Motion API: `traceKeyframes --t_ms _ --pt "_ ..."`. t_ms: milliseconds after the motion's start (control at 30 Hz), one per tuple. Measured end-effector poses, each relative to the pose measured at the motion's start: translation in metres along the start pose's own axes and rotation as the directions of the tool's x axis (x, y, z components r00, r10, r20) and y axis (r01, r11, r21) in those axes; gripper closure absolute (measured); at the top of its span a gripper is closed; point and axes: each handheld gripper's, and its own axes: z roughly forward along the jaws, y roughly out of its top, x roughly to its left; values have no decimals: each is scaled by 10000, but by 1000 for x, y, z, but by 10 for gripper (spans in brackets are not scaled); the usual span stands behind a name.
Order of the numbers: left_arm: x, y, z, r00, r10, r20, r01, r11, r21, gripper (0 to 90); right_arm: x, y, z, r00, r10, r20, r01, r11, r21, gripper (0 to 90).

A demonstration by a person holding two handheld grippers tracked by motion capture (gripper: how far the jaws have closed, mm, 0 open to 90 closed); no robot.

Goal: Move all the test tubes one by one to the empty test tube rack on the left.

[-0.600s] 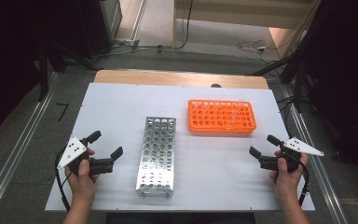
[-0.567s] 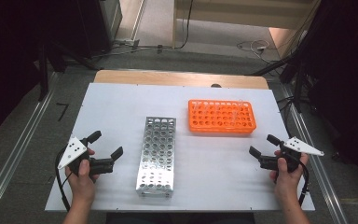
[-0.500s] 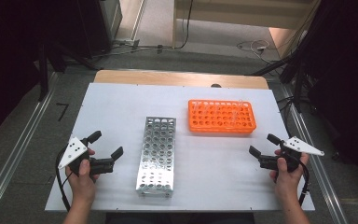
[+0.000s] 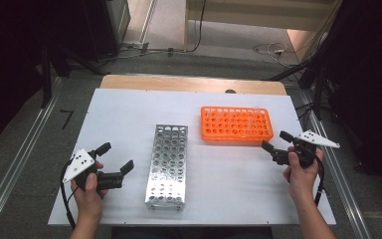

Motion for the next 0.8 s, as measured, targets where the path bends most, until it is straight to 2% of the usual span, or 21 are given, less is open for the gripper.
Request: traceKeyframes --t_ms 33,100,133,167,267,400,433,567,667,800 --pt "-1 -1 1 10000 37 74 -37 9999 110 0 0 0 0 10000 0 0 0 10000 0 39" --pt "-1 -1 3 9999 -43 124 41 9999 138 0 -3 8 8 9998 -20 183 20 10000 12 124" --pt "-1 -1 3 9999 -43 124 41 9999 138 0 -3 8 8 9998 -20 183 20 10000 12 124" --pt "-1 -1 3 9999 -93 60 92 9998 162 0 -6 13 14 9999 -16 127 16 10000 61 172" --pt "-2 -2 5 9999 -98 127 95 9997 230 0 -10 18 24 9987 -48 499 32 9995 329 243" --pt "-3 -2 7 9996 -84 268 75 9995 321 0 -12 20 37 9972 -62 742 12 9977 671 310" --pt "-3 -2 7 9995 -129 296 121 9995 293 0 -13 22 44 9958 -138 906 59 9961 876 367" --pt "-5 -2 6 9992 -115 387 105 9996 265 0 -13 24 58 9938 -222 1089 110 9947 1022 477" --pt "-7 -1 6 9990 -116 443 102 9995 297 0 -16 25 68 9931 -97 1170 -41 9931 1173 530" --pt "-12 0 7 9988 -18 499 1 9995 330 0 -20 26 76 9947 140 1016 -255 9934 1121 588"
